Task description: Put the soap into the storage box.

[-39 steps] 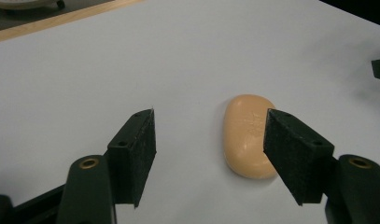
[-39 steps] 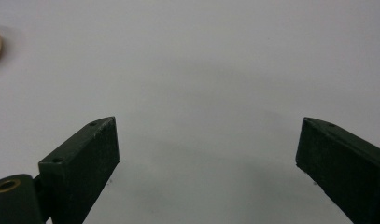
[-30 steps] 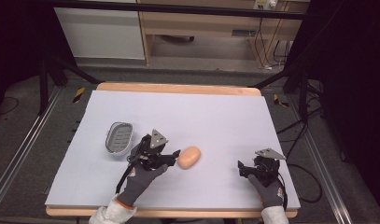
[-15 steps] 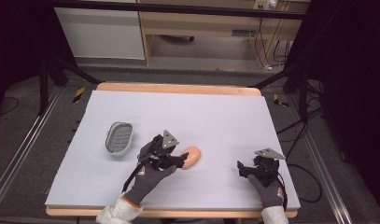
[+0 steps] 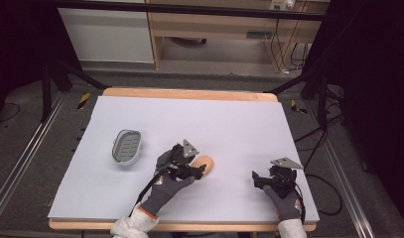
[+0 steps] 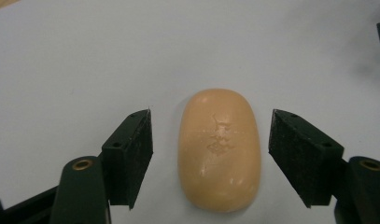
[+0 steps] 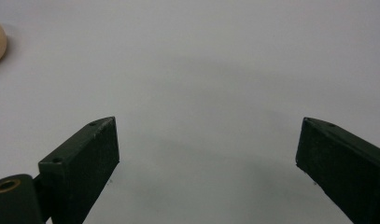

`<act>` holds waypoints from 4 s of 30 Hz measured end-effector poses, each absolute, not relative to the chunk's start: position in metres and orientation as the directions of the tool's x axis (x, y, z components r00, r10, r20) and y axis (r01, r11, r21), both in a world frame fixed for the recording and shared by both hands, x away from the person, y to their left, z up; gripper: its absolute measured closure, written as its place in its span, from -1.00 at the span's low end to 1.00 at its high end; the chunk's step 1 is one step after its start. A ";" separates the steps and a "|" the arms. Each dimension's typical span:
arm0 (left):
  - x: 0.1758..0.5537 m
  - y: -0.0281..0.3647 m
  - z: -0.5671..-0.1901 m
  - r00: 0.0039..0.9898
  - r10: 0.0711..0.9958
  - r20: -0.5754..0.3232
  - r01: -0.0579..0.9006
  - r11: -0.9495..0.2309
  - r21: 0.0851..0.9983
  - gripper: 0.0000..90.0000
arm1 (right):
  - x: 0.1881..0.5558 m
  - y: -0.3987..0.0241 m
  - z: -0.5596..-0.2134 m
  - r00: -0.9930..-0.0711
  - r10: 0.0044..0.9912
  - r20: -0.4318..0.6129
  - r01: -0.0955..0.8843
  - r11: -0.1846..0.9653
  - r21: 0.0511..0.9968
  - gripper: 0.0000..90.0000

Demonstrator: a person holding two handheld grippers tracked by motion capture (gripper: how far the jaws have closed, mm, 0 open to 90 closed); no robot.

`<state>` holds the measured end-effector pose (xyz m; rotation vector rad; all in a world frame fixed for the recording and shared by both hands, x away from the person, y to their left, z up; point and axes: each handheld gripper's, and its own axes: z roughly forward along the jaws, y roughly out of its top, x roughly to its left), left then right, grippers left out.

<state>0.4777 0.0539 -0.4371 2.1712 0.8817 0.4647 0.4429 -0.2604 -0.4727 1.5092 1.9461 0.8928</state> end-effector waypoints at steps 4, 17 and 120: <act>0.481 0.048 -0.443 0.698 0.714 0.052 0.459 -0.502 0.733 -0.35 | 0.443 -0.261 -0.473 -0.251 0.968 -0.007 0.628 0.168 0.759 -0.86; 0.486 0.039 -0.455 0.703 0.709 0.048 0.477 -0.521 0.707 -0.36 | 0.443 -0.261 -0.473 -0.258 0.966 -0.002 0.633 0.170 0.756 -0.86; 0.472 0.189 -0.403 0.541 0.840 -0.042 0.529 -0.301 0.793 -0.30 | 0.444 -0.259 -0.475 -0.261 0.965 -0.001 0.647 0.176 0.742 -0.87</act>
